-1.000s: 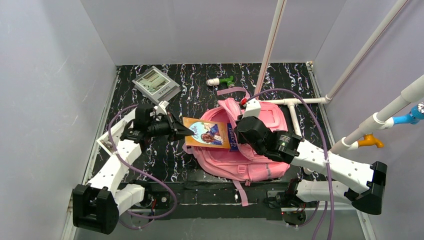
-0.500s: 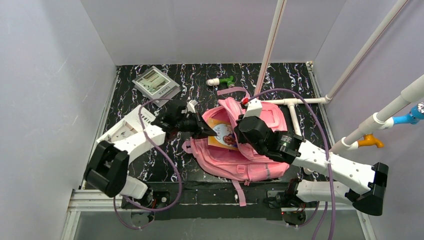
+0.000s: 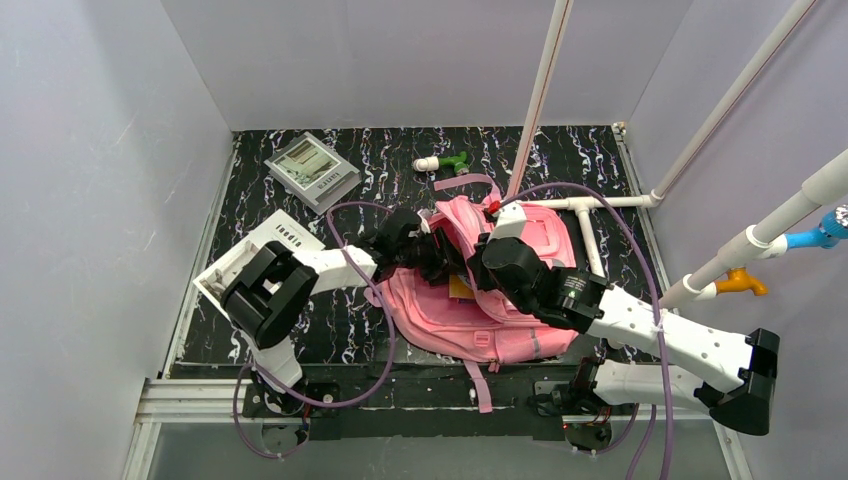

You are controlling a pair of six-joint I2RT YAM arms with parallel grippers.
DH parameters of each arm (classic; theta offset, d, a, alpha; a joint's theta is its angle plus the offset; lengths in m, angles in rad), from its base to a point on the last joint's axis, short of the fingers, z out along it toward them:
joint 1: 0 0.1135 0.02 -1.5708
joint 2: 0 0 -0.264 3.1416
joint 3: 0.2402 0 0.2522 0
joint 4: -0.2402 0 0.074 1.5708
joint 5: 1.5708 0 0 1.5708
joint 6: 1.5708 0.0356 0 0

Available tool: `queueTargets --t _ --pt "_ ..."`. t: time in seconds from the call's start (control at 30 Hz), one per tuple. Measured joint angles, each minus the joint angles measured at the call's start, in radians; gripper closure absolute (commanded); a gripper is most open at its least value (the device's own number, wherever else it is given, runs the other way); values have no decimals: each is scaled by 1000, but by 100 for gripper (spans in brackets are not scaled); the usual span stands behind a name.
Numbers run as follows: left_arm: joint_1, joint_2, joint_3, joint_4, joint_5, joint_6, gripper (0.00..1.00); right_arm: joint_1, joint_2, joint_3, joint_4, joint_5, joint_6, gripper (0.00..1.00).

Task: Pack the student bag
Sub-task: Place the book in the student bag, then zip the student bag at the center of the board.

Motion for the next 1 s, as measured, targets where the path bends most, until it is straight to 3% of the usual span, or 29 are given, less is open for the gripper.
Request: queueTargets --t 0.27,0.37,0.5,0.57,0.63,0.7,0.87,1.0 --pt "28 -74 -94 30 -5 24 34 0 -10 -19 9 -13 -8 99" --pt "79 -232 -185 -64 9 98 28 -1 -13 -19 3 -41 -43 99" --pt "139 -480 -185 -284 5 251 21 -11 16 -19 -4 -171 -133 93" --pt "175 -581 -163 -357 18 301 15 -13 60 -21 -5 -248 -167 83" --pt "209 -631 -154 -362 35 309 15 -12 98 -45 23 -323 -183 77" --pt "232 -634 -154 -349 35 298 20 -12 121 -93 73 -394 -190 58" --pt "241 -451 -113 -314 35 281 33 -12 155 -134 104 -517 -153 22" --pt "237 -361 -112 -314 45 296 44 -45 183 10 28 -540 -127 11"
